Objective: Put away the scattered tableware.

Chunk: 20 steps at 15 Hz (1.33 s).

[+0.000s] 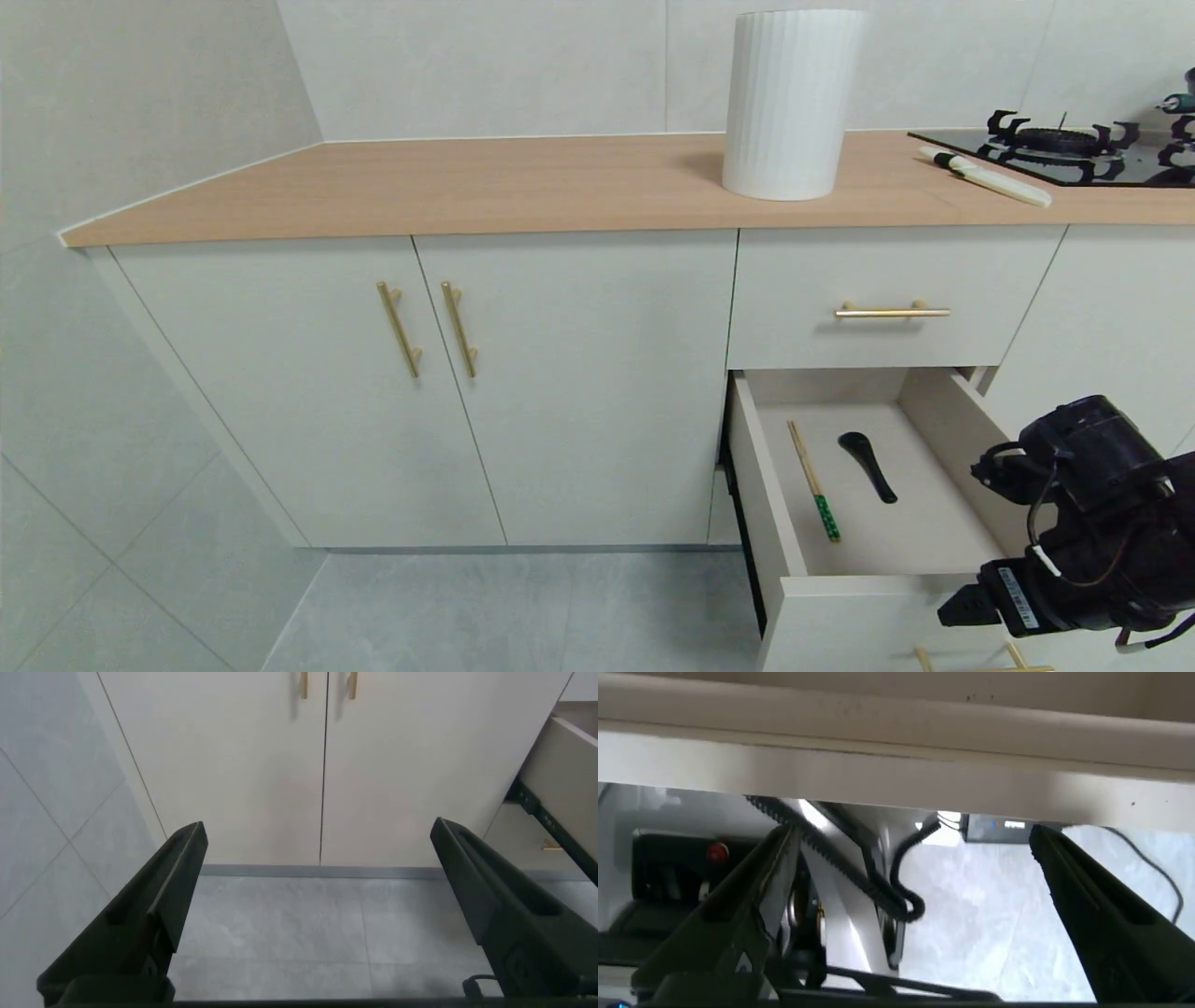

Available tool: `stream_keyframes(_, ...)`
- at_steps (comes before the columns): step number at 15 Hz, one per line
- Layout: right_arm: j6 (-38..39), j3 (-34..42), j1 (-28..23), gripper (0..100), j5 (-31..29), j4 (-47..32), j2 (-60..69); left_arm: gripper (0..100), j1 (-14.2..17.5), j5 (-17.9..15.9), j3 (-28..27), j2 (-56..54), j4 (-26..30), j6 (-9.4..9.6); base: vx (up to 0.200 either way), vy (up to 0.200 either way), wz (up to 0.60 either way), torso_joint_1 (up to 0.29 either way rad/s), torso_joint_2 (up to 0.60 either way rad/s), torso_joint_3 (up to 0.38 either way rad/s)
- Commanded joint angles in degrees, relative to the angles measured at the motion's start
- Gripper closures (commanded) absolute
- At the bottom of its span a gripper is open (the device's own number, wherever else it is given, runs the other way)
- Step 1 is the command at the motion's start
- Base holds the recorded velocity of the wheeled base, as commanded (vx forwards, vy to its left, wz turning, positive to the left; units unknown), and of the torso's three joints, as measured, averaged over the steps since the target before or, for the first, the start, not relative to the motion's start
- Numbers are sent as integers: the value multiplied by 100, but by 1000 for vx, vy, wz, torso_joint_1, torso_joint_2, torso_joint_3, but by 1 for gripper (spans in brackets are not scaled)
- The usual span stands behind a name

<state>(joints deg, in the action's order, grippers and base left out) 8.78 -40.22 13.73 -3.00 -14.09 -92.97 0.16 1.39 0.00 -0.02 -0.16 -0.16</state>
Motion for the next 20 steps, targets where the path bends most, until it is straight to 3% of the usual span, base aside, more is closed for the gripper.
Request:
stream_keyframes(1, 1, -4, -10, 0, -8, 91, -11, 0, 2, 2, 0, 2, -2, -2, 0, 0, 0, 0, 0, 0)
stream_keyframes(6, -43, -241, -28, 0, -271, 847, -609, 0, 2, 2, 0, 2, -2, -2, 0, 0, 0, 0, 0, 0)
stream_keyframes(9, -60, -698, -28, 0, -517, 864, -837, 0, 2, 2, 0, 2, -2, -2, 0, 0, 0, 0, 0, 0)
stream_keyframes(17, -315, -1630, -230, 0, -509, 1040, -1619, 0, 2, 2, 0, 2, -2, -2, 0, 0, 0, 0, 0, 0)
stream_keyframes(20, -315, -1638, -292, 0, -517, 1822, -1962, 0, 2, 2, 0, 2, -2, -2, 0, 0, 0, 0, 0, 0)
